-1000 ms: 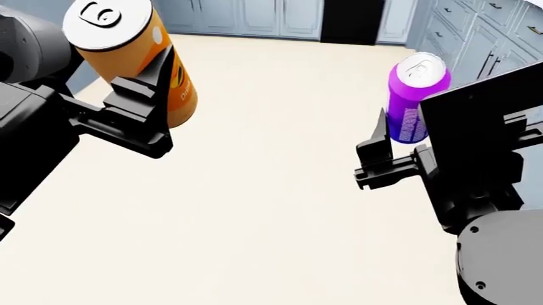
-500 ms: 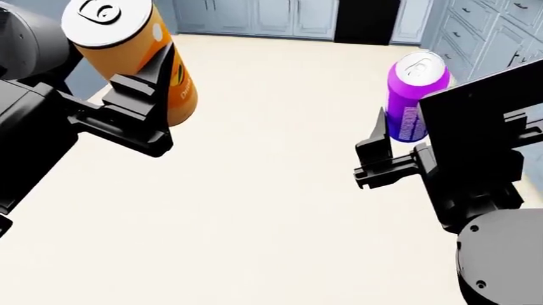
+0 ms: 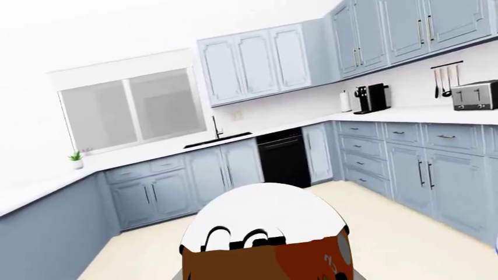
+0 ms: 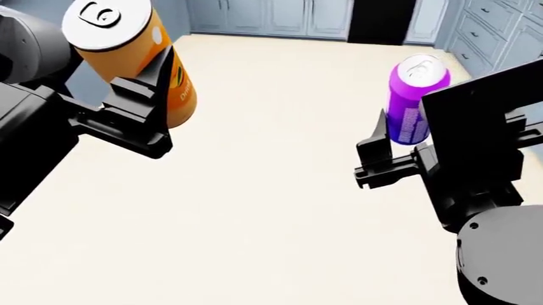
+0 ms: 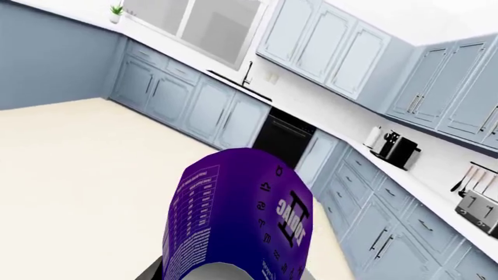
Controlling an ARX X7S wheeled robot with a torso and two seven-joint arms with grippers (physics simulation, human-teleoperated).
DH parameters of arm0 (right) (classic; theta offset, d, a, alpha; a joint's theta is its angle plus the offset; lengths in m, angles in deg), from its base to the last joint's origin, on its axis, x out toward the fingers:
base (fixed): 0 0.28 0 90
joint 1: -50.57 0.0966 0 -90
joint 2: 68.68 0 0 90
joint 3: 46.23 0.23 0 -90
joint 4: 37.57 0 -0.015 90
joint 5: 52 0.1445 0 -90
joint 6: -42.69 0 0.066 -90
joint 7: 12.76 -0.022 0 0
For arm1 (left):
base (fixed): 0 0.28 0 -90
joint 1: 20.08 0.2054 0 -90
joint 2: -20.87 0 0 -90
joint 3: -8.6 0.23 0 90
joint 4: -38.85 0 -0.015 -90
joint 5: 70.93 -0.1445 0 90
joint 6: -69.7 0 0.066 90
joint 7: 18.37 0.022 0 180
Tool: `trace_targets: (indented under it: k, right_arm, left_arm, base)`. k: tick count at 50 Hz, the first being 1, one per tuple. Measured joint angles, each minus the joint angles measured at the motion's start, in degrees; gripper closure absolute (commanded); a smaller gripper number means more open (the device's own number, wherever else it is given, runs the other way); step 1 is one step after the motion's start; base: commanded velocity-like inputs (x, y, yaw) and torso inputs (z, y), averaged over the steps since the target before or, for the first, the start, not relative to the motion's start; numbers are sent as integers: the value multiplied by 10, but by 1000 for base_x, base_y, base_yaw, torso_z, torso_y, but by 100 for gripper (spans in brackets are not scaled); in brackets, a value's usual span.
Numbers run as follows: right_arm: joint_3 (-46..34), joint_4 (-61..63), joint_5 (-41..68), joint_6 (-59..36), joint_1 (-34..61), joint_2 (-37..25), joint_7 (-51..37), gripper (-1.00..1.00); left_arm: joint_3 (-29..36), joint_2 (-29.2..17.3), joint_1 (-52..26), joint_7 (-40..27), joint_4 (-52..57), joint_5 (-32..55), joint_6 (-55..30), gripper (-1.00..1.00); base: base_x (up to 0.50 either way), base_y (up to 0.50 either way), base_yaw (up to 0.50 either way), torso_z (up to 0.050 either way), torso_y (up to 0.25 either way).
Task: Move the drinks to the dining counter.
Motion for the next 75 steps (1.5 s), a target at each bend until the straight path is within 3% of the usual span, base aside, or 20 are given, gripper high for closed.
trace_targets:
  k: [75]
  right_arm:
    - [-38,1,-12,-21,29,6,-14,100]
  left_arm:
    - [7,-9,7,9,2,-8,12,100]
  base:
    - [-541,218,0,0,1]
